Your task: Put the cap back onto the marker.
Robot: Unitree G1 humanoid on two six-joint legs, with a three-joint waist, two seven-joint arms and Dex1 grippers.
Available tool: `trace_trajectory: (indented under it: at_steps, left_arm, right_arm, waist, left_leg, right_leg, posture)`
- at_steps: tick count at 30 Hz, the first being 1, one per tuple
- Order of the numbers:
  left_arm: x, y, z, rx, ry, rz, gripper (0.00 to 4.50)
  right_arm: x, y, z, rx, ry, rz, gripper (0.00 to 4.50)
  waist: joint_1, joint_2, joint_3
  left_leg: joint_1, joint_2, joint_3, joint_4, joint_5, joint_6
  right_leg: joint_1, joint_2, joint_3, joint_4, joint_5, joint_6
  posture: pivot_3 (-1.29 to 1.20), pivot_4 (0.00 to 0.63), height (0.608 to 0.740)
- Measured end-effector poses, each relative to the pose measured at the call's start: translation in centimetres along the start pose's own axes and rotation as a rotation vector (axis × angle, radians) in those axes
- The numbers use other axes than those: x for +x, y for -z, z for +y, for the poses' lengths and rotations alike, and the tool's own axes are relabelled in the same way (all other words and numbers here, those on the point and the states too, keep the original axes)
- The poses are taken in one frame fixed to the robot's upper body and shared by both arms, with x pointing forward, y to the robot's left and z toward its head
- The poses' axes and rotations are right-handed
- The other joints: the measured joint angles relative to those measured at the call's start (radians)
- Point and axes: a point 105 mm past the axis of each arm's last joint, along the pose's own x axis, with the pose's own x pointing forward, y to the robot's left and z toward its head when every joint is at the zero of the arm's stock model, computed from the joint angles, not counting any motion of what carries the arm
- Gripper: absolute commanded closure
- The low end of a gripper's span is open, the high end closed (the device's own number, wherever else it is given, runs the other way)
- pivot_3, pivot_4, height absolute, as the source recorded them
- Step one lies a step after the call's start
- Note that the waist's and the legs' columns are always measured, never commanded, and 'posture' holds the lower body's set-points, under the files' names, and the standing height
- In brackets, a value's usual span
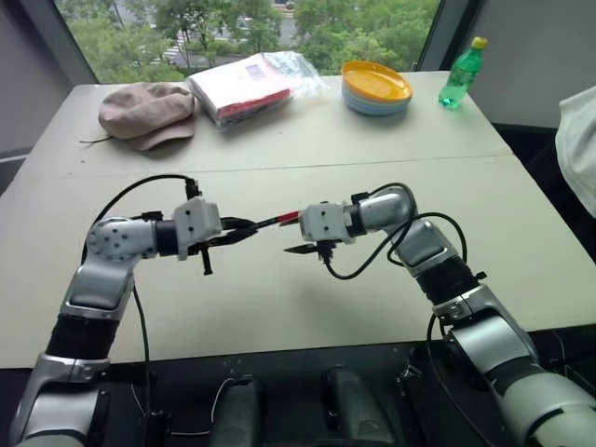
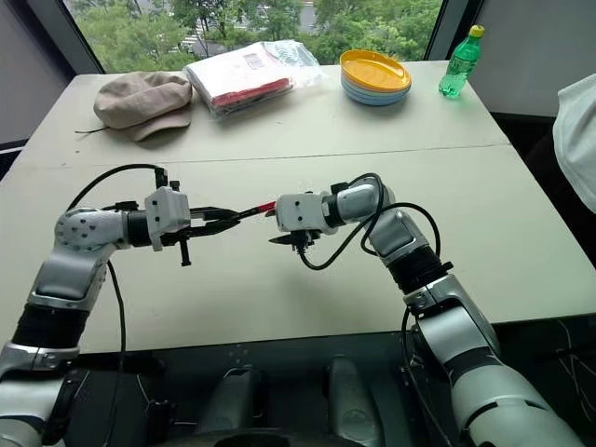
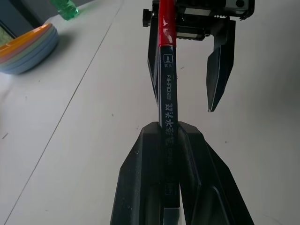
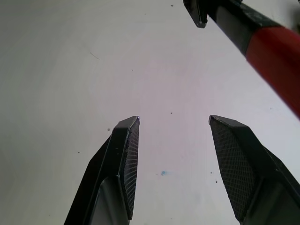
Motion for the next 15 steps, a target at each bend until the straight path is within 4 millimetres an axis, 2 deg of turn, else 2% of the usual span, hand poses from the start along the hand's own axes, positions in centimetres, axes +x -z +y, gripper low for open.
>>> trace_trajectory:
  at_steps: [6, 10, 15]
  left_arm:
    - [-2.3, 2.6, -1.3, -0.117, -0.112, 0.109, 4.50]
    - [-4.7, 3.8, -1.1, -0.247, -0.317, 0.190, 4.50]
    - [-7.2, 3.7, -0.2, -0.485, -0.617, 0.163, 4.50]
  right_arm:
    - [-1.1, 0.3, -1.2, 0.106, 0.089, -0.014, 2.09]
    - [-2.0, 0.4, -0.9, 0.240, 0.155, -0.048, 2.09]
    - [-2.6, 0.3, -0.1, 0.340, 0.197, -0.054, 2.09]
  waist:
    - [0.002, 0.000, 0.000]
    - [0.007, 0.000, 0.000]
    - [0.006, 0.000, 0.000]
  left_leg:
    - [0.000, 0.000, 0.000, 0.000, 0.000, 0.000]
    - [-0.001, 0.000, -0.001, 0.000, 0.000, 0.000]
    - [0.000, 0.000, -0.001, 0.000, 0.000, 0.000]
  right_leg:
    - [0.000, 0.000, 0.000, 0.000, 0.000, 0.000]
    - [0.000, -0.001, 0.000, 0.000, 0.000, 0.000]
    - [0.000, -0.001, 0.000, 0.000, 0.000, 0.000]
  posture:
    - [0.00, 0.150, 0.740]
    - [0.00, 0.150, 0.740]
    - [0.00, 0.150, 0.740]
